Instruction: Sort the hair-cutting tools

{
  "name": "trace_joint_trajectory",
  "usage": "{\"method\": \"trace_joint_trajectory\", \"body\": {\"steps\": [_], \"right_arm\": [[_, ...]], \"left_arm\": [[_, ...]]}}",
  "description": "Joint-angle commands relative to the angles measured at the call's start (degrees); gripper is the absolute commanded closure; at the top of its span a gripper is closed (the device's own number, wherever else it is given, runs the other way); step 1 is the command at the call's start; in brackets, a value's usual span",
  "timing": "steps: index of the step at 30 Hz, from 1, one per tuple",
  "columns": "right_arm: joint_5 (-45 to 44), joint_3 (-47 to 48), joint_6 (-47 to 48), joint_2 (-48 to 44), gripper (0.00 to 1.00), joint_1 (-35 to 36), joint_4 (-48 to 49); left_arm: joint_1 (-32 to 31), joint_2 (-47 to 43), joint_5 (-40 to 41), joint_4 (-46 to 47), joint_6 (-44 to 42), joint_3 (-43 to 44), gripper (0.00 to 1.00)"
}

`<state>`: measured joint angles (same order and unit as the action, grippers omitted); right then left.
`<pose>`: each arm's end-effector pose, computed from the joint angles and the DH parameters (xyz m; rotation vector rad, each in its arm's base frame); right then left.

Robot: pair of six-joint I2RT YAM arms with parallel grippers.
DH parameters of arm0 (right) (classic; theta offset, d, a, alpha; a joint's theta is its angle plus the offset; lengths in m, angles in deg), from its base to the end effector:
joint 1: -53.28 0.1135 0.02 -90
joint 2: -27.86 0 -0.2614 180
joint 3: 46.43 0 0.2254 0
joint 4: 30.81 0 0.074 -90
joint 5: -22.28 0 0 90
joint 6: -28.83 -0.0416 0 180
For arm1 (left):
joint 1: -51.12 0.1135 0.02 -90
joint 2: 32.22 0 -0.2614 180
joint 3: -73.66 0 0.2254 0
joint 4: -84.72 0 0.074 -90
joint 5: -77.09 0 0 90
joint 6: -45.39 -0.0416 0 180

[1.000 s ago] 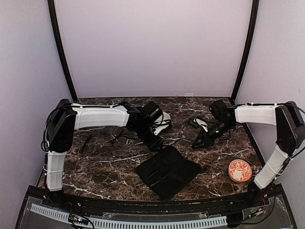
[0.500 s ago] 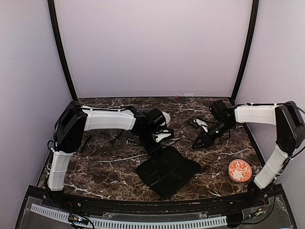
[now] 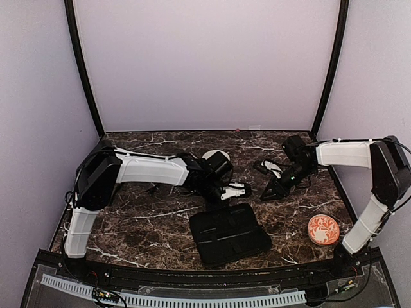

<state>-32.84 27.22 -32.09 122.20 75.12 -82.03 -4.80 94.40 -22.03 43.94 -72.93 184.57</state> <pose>0.2550 0.1278 0.1917 -1.2728 2.3616 0.8131 0.2503 -0.3817 0.1663 1.7793 1.8753 -0.3857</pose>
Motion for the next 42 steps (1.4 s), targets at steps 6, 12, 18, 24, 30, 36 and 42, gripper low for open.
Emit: {"method": "trace_joint_trajectory", "body": {"steps": [6,12,18,24,30,36,42], "right_arm": [[-1.5,-0.4,0.4,0.6,0.73,-1.3,0.9],[-1.6,-0.5,0.3,0.9,0.73,-1.3,1.0],[-1.0,-0.1,0.2,1.7,0.74,-1.3,0.9],[-1.4,-0.3,0.2,1.7,0.74,-1.4,0.9],[-1.7,-0.3,0.1,1.7,0.74,-1.4,1.0],[-1.6,-0.3,0.2,2.3,0.74,-1.3,0.9],[-1.7,-0.4,0.1,2.0,0.73,-1.4,0.9]], "left_arm": [[-2.9,-1.6,3.0,6.0,-14.2,-2.5,1.0],[-3.7,-2.6,9.5,3.7,-16.1,-0.3,1.0],[-4.3,-4.5,9.1,2.5,-15.9,0.1,1.0],[-5.4,-4.6,8.5,3.6,-14.4,0.5,1.0],[-6.1,-5.8,11.0,1.7,-14.6,2.0,1.0],[-7.2,-6.4,11.5,-1.4,-13.2,4.3,1.0],[-7.1,-6.5,14.1,0.6,-10.2,1.4,0.97]]}}
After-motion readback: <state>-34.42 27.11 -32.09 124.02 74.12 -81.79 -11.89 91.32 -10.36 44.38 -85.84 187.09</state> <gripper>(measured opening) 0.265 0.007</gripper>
